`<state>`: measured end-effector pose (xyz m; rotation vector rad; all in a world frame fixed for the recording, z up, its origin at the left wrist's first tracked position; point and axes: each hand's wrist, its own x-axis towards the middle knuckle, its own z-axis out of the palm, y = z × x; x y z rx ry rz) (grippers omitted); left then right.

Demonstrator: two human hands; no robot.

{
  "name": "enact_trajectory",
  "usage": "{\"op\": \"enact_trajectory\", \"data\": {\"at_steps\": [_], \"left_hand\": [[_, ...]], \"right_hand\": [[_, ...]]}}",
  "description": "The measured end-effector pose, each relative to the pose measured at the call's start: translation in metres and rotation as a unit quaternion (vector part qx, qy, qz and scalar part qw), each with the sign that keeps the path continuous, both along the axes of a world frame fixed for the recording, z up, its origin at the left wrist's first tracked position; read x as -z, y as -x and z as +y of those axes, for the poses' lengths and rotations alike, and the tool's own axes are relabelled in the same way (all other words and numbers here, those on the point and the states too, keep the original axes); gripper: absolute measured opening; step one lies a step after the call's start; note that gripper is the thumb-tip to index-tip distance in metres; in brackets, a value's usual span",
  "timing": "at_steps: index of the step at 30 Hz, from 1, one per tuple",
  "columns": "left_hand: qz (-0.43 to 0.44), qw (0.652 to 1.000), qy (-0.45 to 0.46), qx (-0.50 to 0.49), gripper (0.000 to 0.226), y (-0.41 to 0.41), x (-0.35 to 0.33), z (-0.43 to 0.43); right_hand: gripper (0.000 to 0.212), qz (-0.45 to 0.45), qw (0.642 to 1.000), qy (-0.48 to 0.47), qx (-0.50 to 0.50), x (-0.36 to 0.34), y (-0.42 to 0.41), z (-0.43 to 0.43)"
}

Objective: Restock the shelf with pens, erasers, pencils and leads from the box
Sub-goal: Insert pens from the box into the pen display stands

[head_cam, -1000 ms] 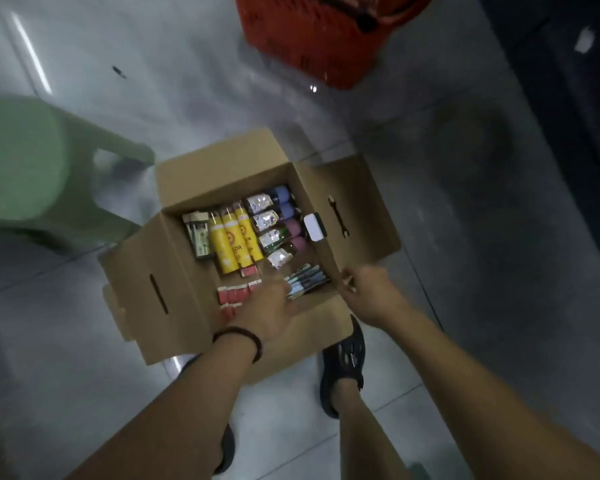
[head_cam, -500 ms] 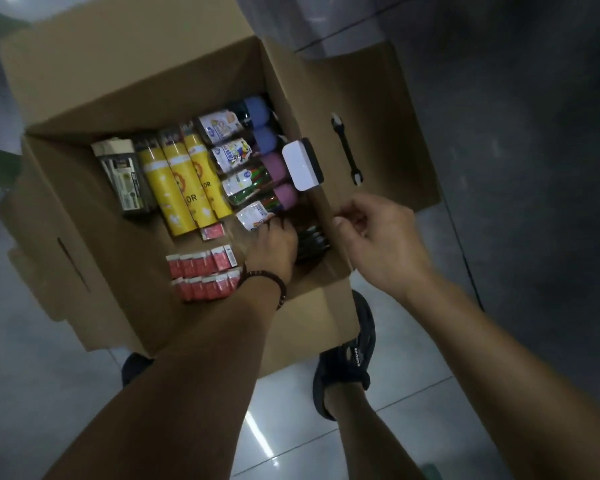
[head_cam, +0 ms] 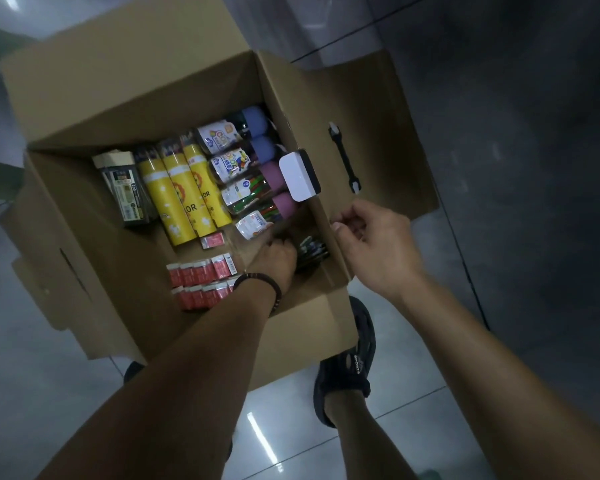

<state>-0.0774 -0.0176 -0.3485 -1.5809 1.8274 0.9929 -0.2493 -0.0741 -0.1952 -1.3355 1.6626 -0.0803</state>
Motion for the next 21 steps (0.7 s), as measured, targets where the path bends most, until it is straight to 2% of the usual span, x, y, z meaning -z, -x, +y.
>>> {"op": "enact_trajectory", "data": {"at_steps": [6,8,10,13,14,16,17,21], "left_hand": [[0.010,0.999,-0.014,0.042,0.036,-0.001,-0.007,-0.006],[0.008,0.998,-0.005,0.057,0.028,-0.008,-0.011,-0.012],[0.009,0.999,0.003,0.034,0.017,-0.019,-0.020,-0.017],[0.097,0.990,-0.062,-0.077,0.029,-0.040,-0.056,-0.024],[0.140,0.978,-0.090,-0.127,0.033,-0.048,-0.077,-0.025],[0.225,0.939,-0.120,-0.231,0.017,-0.065,-0.134,-0.023],[0.263,0.913,-0.124,-0.285,0.011,-0.074,-0.162,-0.018],[0.374,0.789,-0.132,-0.468,0.015,-0.114,-0.276,0.004]], "right_hand": [[0.006,0.013,1.000,-0.017,0.017,-0.003,-0.004,0.003],[0.006,0.022,0.999,-0.018,0.014,-0.005,-0.004,0.004],[0.005,0.030,0.999,-0.023,0.013,-0.009,-0.004,0.006],[0.006,0.037,0.999,-0.020,0.014,-0.028,-0.007,0.009],[0.006,0.040,0.999,-0.015,0.013,-0.039,-0.010,0.009],[0.005,0.037,0.999,-0.008,0.013,-0.066,-0.021,0.010],[0.006,0.030,0.999,-0.002,0.017,-0.083,-0.028,0.011],[0.004,-0.059,0.996,-0.004,0.064,-0.167,-0.071,0.010]]}}
